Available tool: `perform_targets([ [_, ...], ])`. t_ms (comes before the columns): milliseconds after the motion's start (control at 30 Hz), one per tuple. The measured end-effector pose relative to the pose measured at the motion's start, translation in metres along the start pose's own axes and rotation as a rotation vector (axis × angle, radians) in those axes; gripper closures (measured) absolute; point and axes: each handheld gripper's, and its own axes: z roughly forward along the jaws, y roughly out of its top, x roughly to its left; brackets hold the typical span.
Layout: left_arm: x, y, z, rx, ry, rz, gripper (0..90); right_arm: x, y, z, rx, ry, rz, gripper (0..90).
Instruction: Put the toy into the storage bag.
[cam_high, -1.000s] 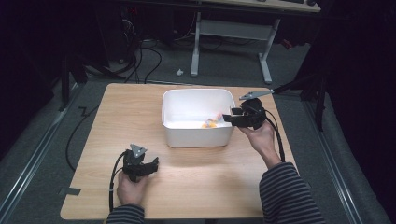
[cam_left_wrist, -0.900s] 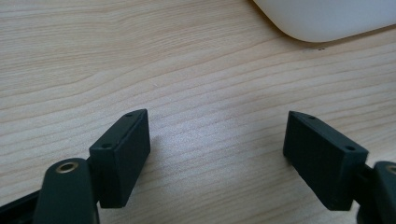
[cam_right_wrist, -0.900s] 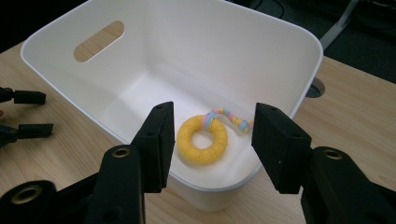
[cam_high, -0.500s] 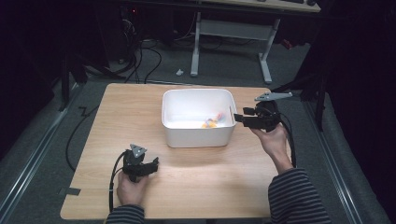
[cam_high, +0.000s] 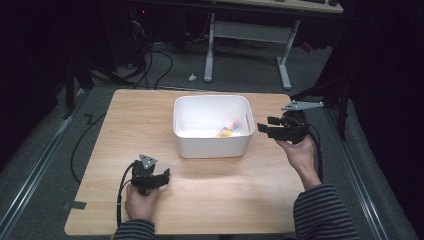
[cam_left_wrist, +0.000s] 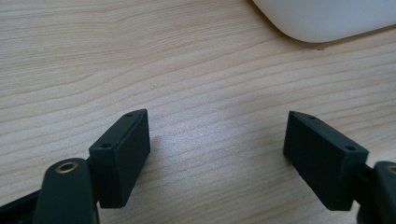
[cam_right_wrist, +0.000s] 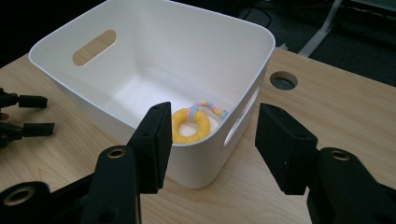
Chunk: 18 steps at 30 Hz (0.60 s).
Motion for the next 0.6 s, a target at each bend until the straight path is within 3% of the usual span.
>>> perform_targets([
  [400,-0.001,0.000,0.000,0.000,0.004,0.003,23.2,-0.006,-0.009,-0.017,-0.025,0.000,0.018,45.7],
  [600,-0.001,0.000,0.000,0.000,0.004,0.003,23.3,-0.005,-0.012,-0.027,-0.025,-0.003,0.002,44.8],
])
